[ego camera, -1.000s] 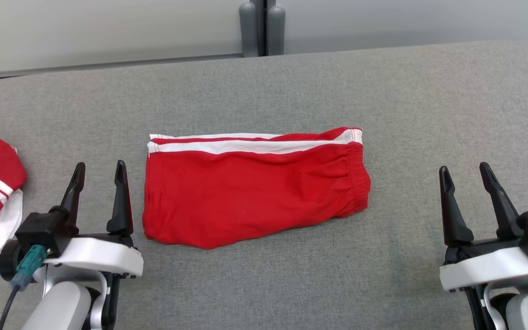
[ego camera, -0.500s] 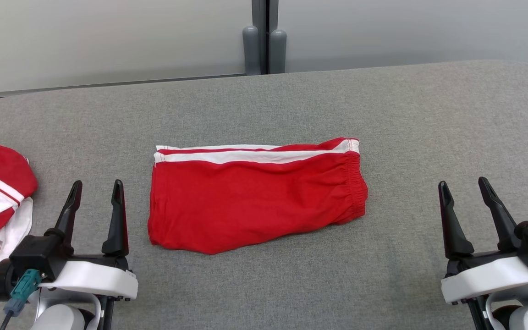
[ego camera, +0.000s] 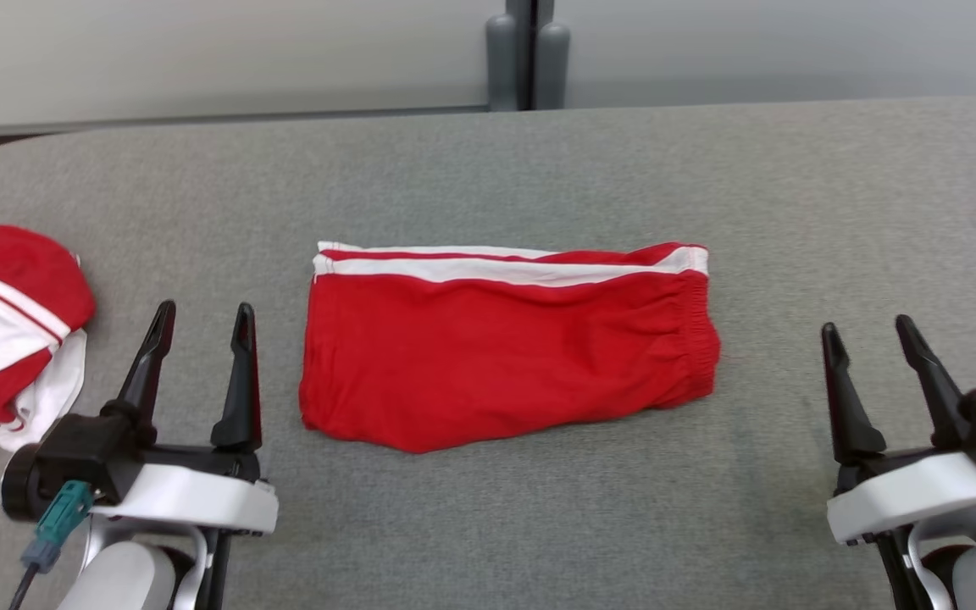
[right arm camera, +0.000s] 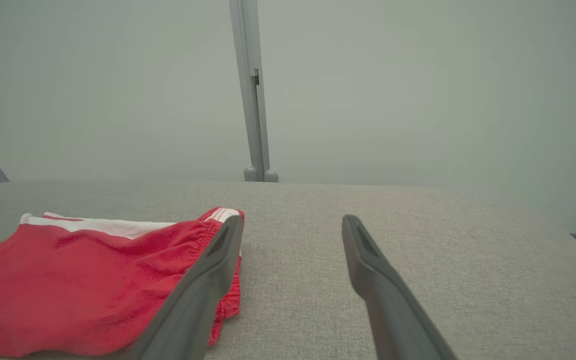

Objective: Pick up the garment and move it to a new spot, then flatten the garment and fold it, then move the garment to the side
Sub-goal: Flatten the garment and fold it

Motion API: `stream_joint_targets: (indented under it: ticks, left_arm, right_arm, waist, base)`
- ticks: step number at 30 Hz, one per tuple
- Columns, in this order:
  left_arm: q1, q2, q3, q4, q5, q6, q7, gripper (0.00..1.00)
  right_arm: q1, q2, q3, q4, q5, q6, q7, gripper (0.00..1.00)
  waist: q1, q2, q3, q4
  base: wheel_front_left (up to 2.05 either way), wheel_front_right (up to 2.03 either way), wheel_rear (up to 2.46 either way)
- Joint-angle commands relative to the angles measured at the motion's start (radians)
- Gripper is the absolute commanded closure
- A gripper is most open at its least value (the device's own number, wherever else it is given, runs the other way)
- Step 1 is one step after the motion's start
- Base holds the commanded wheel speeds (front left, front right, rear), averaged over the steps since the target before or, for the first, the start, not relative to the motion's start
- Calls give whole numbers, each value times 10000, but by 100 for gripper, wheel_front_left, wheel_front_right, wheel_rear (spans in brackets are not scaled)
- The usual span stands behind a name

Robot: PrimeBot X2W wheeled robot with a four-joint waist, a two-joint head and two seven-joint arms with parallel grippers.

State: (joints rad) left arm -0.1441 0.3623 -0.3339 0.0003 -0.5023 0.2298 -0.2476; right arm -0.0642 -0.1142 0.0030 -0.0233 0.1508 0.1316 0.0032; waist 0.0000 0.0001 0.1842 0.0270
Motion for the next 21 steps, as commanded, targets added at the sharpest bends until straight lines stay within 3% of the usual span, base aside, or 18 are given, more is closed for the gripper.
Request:
stream_joint_targets:
  ticks: [1, 10, 16, 21]
  left_arm:
    - [-348, -68, -78, -131, 103, -48, -27, 0]
    - [-1028, -466, -235, -105, 230, -184, -112, 0]
    - [-1210, -600, -220, 40, 342, -374, -156, 0]
    - [-1353, -672, -145, 58, 452, -476, -172, 0]
  right_arm:
    - [-322, -140, 146, 304, 36, -18, 144, 0]
    - [-1693, -147, 1094, 2406, 320, -15, 238, 0]
    - [-2404, 3, 781, 4177, 342, -15, 24, 0]
    - [-2665, 146, 1141, 4910, 739, -10, 427, 0]
  waist:
    - [0, -1, 447, 462]
    - [0, -1, 1311, 1302]
    - [0, -1, 1502, 1457]
    - [0, -1, 1577, 1425]
  base:
    - [0, 0, 0]
    - [0, 0, 0]
    - [0, 0, 0]
    - [0, 0, 0]
